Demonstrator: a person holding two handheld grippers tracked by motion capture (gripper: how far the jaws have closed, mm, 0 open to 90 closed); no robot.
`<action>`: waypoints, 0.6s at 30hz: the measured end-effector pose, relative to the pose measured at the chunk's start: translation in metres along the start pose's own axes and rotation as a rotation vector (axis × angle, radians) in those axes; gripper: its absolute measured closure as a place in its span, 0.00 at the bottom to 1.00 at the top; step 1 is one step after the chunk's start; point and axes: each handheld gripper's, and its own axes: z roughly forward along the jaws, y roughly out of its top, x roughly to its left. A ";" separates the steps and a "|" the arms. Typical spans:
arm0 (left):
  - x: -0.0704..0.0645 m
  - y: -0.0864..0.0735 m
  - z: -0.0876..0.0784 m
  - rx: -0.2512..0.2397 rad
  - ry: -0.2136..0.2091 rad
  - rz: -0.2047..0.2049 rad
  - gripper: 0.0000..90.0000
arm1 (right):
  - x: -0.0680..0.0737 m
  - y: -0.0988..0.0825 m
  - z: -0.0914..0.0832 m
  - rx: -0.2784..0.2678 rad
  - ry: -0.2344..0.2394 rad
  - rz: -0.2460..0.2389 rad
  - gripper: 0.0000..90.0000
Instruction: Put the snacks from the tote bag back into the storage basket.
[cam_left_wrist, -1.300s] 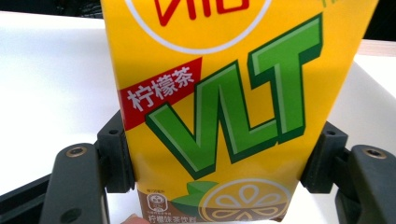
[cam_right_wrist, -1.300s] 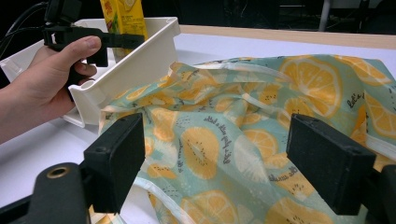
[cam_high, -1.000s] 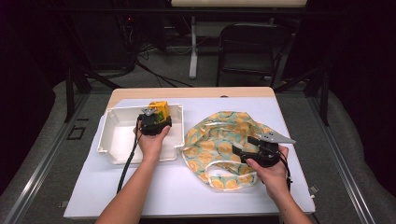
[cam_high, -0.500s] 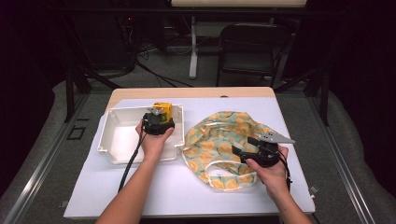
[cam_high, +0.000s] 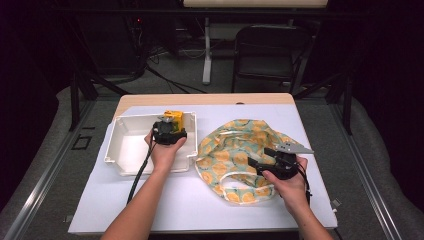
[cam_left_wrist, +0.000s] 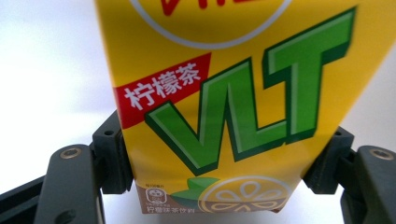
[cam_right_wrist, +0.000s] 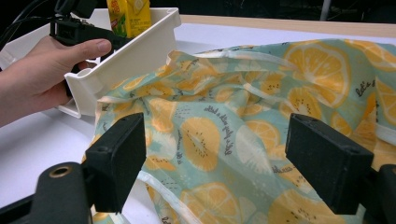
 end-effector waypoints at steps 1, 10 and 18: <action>0.000 0.000 0.001 0.008 0.001 -0.002 0.30 | 0.000 0.000 0.000 0.004 0.001 -0.002 0.22; 0.002 -0.001 0.007 0.034 0.042 -0.026 0.30 | 0.002 -0.002 0.002 0.012 0.003 -0.002 0.22; 0.006 -0.001 0.009 0.013 0.036 -0.053 0.29 | -0.001 -0.003 0.002 0.015 -0.002 0.007 0.23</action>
